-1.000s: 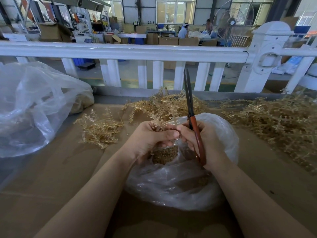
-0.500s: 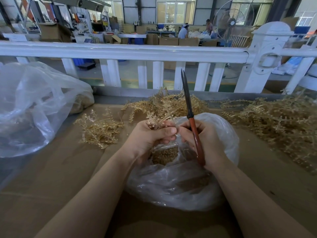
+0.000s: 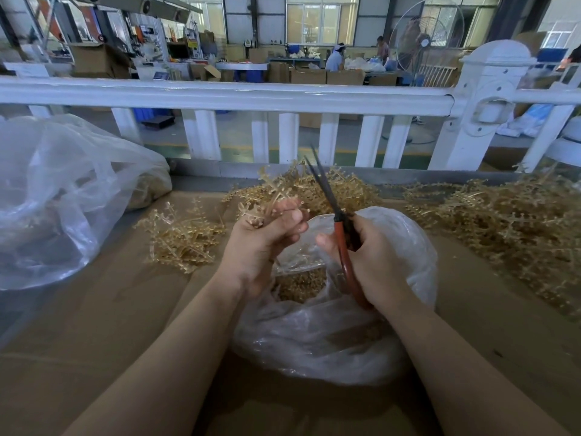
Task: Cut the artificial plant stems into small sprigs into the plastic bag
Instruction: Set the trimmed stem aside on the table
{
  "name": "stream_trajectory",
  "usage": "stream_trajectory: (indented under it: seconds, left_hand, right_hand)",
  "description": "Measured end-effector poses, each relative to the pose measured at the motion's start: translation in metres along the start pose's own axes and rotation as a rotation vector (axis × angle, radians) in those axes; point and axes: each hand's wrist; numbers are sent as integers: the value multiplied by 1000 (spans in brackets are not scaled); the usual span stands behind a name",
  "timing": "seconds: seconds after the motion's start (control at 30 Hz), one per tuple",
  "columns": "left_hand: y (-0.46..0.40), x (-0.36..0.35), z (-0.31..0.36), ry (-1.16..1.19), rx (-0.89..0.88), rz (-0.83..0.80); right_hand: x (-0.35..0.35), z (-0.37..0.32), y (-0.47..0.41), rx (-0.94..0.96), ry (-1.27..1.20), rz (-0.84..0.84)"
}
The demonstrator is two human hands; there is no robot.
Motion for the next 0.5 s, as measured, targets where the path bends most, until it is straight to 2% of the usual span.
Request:
stream_trajectory:
  seconds: [0.2,0.5]
  left_hand:
    - [-2,2,0,31,-68,7]
    - [-7,4,-5,-31,-174,21]
  right_hand:
    - [-4,9,2,179,269,15]
    - [-2,7,3,275,362,90]
Point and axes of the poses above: each hand's wrist, its own y-axis away from the middle knuckle, its own x-axis out of the back of the hand, z = x × y, and after that the axes turned 15 degrees about z, right-handed
